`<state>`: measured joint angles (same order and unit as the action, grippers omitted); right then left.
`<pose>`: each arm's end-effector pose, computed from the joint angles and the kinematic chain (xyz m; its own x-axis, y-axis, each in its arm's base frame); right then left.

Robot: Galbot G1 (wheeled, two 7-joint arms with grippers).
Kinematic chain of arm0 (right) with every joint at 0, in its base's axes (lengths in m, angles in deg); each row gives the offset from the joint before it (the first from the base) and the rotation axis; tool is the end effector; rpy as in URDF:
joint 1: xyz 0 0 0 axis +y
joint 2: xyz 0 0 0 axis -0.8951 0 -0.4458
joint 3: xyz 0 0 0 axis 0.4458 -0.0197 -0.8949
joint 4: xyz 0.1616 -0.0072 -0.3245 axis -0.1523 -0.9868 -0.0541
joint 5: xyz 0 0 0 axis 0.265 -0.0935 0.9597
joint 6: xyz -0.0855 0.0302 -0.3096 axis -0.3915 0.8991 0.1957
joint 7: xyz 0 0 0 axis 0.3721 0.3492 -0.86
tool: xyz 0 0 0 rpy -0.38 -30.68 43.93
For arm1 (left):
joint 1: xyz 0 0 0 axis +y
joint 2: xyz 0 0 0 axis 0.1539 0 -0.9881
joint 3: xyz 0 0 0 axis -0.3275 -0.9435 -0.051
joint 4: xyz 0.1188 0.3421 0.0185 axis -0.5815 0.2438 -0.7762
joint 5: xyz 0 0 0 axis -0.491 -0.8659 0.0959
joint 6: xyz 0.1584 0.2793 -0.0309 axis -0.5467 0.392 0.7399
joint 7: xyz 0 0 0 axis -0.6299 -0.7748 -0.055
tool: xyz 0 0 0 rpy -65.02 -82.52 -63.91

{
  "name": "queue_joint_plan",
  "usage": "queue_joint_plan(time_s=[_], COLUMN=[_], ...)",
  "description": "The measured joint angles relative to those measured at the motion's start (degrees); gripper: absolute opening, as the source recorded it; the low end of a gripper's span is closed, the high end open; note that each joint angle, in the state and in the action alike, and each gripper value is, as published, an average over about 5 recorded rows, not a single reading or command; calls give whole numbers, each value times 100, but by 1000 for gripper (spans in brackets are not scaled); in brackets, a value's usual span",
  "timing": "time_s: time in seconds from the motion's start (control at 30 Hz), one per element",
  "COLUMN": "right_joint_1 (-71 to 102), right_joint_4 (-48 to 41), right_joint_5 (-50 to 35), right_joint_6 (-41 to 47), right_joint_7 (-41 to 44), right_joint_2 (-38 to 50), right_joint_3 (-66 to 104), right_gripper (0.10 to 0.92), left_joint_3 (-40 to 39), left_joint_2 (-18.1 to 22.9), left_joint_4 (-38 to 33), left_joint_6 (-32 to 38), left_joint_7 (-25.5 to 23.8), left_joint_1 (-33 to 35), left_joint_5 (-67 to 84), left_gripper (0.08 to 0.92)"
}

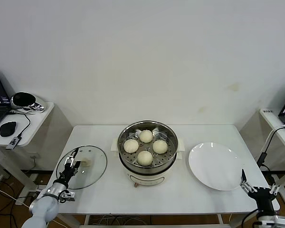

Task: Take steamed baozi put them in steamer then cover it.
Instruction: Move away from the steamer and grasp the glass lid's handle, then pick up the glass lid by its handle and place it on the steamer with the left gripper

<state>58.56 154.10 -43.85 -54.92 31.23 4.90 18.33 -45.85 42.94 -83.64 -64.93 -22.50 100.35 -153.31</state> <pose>0.1044 -0.1634 -0.3336 -0.9693 0.2456 0.0120 0.2414 0.9600 -0.1421 0.2919 0.2042 -0.4332 -0.9866 0.1472 0.0706 0.0517 -0.1285 0.9904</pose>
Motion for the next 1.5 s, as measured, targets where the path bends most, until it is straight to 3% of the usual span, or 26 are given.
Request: queue_joint_plan(time_s=[0.27, 1.03, 1.23, 1.5], right_joint_1=[17, 0, -4, 48], right_joint_4=[-56, -92, -111, -67], right_joint_5=[30, 76, 105, 184], right_joint_6=[-15, -9, -30, -81], right_joint_7=[29, 96, 106, 111], right_joint_2=[-28, -49, -44, -66], right_joint_3=[-29, -85, -120, -224], right_gripper=[823, 823, 823, 823], left_joint_3=[-78, -68, 83, 238], left_joint_2=[53, 23, -50, -236], left_joint_4=[239, 543, 44, -1518], left_joint_6=[31, 34, -194, -1213], left_joint_7=[16, 60, 99, -193], left_joint_1=[-270, -399, -78, 737], left_joint_5=[-32, 140, 260, 610], left_gripper=[791, 148, 123, 123])
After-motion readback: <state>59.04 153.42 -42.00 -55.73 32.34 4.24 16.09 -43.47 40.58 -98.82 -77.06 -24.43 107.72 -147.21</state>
